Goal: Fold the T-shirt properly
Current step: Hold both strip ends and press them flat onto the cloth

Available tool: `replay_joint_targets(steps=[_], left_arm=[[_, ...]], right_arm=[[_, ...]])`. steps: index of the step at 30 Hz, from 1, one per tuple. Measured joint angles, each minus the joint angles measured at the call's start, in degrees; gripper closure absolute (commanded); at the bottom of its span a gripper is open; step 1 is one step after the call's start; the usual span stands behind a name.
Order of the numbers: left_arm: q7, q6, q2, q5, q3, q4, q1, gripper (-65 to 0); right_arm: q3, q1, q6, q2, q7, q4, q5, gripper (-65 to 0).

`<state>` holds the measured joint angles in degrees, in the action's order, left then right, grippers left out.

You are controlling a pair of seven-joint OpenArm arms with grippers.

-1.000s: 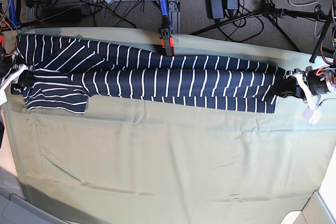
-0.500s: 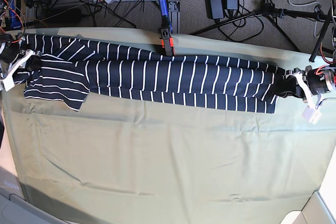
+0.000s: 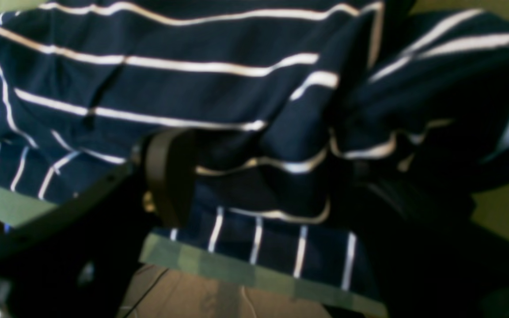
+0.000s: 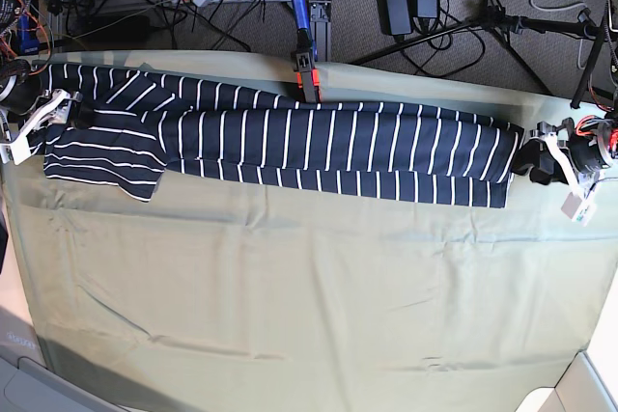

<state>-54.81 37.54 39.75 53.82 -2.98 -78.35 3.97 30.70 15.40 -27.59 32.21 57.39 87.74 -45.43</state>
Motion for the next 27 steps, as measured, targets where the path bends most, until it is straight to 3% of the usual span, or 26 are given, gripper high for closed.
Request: replay_joint_targets(steps=[7, 14, 27], left_arm=[[-0.9, 0.0, -2.8, 3.5, -0.1, 2.2, 0.0, -36.2], [-1.1, 0.0, -2.9, 3.7, -0.1, 2.2, -0.3, -36.2], [-4.3, 0.8, -4.0, 11.7, -0.1, 2.2, -0.2, -36.1]], right_arm=[[0.0, 0.0, 0.0, 0.0, -0.1, 0.0, 0.0, -42.9], [0.0, 0.0, 0.0, 0.0, -0.1, 0.0, 0.0, -42.9], [0.0, 0.0, 0.0, 0.0, -0.1, 0.0, 0.0, -42.9]])
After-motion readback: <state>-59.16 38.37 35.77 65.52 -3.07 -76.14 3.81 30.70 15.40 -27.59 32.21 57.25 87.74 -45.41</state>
